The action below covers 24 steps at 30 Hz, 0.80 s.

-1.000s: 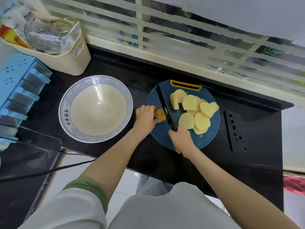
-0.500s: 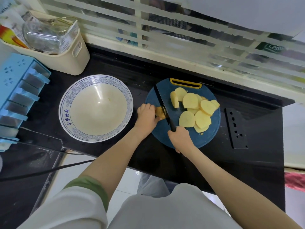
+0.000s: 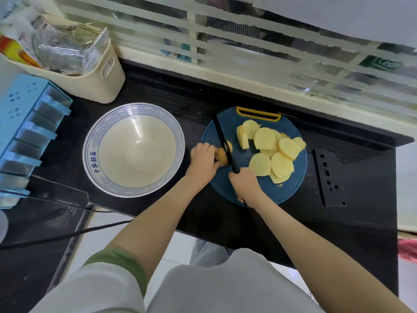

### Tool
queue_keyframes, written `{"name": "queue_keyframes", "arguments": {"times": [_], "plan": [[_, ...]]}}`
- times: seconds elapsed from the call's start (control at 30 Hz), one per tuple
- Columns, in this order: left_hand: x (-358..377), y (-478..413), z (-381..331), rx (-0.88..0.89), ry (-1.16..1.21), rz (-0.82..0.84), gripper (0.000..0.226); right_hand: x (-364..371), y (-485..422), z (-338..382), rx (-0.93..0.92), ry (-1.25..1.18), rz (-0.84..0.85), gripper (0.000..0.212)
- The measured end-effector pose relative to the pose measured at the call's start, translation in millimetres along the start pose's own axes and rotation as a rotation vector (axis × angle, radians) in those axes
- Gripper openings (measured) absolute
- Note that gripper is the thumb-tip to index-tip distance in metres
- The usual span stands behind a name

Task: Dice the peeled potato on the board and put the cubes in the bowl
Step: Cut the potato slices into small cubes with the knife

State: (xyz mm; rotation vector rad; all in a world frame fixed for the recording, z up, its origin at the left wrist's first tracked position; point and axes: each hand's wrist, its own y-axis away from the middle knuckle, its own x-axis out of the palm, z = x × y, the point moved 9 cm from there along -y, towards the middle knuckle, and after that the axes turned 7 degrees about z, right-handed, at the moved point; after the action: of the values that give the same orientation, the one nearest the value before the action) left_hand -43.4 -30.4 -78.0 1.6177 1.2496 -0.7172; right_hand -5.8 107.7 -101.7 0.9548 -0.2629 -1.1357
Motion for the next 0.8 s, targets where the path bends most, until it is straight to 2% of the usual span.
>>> {"name": "queue_keyframes", "arguments": {"times": [0.2,0.4,0.57,0.8], "plan": [[-4,2,3,0.018,0.05,-0.014,0.036,-6,16,8,-0.086,0.042,0.003,0.035],[-10,3,7,-0.035,0.161,-0.036,0.032,-12,24,4,-0.065,0.08,-0.017,0.031],[-11,-1,5,-0.026,0.132,-0.024,0.034,-7,24,9,-0.1,0.148,-0.012,0.03],[-11,1,3,0.014,0.133,-0.067,0.024,-5,17,1,-0.056,0.166,0.012,0.031]]}}
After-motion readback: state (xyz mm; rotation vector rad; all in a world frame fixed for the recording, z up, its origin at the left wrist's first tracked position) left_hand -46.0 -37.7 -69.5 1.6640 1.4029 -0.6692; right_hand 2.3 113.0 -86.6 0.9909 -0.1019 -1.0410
